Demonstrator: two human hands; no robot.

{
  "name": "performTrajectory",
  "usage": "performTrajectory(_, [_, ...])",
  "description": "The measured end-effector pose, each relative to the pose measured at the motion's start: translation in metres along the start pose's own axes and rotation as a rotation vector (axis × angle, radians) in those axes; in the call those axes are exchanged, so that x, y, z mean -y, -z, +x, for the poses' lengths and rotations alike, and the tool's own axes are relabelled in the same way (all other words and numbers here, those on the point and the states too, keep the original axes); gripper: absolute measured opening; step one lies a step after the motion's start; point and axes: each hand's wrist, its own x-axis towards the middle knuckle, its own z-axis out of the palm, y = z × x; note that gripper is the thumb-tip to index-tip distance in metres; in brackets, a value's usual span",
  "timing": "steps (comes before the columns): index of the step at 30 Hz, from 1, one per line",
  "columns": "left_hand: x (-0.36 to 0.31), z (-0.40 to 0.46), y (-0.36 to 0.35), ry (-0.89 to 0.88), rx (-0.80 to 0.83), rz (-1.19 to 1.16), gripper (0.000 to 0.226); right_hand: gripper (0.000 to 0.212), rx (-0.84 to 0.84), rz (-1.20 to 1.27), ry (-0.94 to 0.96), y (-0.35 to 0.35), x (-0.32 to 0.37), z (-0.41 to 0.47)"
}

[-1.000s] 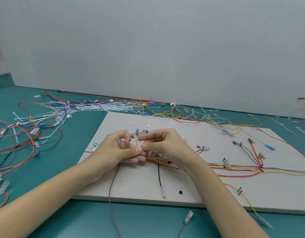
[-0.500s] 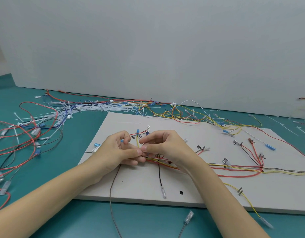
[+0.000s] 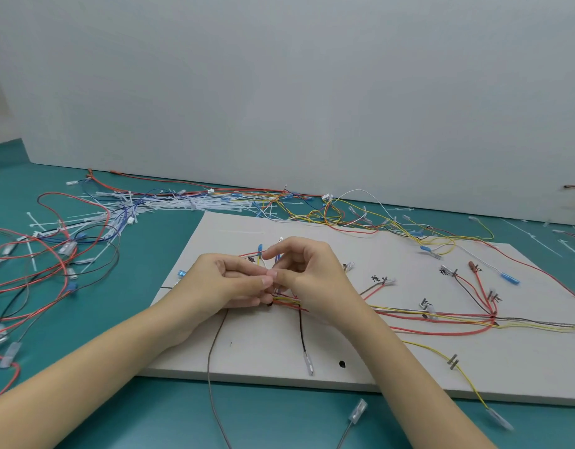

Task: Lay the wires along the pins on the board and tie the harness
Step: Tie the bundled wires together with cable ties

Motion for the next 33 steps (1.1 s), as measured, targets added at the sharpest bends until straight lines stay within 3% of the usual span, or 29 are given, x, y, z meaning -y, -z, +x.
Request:
performTrajectory(9, [-0.001,0.001,0.001,0.045,-0.004,-0.007,0.013,0.030,-0.042,-0.114,0.060,-0.003,0.004,-0.002])
performTrajectory(12, [0.001,-0.002,-0.001,-0.035,-0.020,0.205,0.002,0.034,-0.051,-0.076,0.074,-0.001,0.006,-0.001])
performTrajectory(15, [0.004,-0.001,-0.001,-0.244,-0.097,0.577,0.013,0.035,-0.058,0.067,0.100,0.002,0.008,-0.001])
performTrajectory(17, [0.003,-0.002,-0.001,-0.345,-0.108,0.705,0.017,0.029,-0.035,0.168,0.076,0.004,0.009,-0.001])
performTrajectory(20, [0.005,-0.002,0.000,-0.401,-0.112,0.757,0.016,0.022,0.054,0.229,-0.061,0.007,0.009,-0.002])
performTrajectory(24, [0.007,-0.002,0.001,-0.400,-0.121,0.726,0.014,0.009,0.047,0.083,-0.110,0.006,0.008,-0.002])
performTrajectory(28, [0.007,-0.002,0.002,-0.425,-0.118,0.747,0.013,0.021,0.002,-0.031,-0.030,-0.005,0.005,-0.004])
performTrajectory(33, [0.010,-0.003,0.001,-0.531,-0.100,0.876,0.009,0.027,0.044,0.011,-0.021,-0.009,0.008,-0.006])
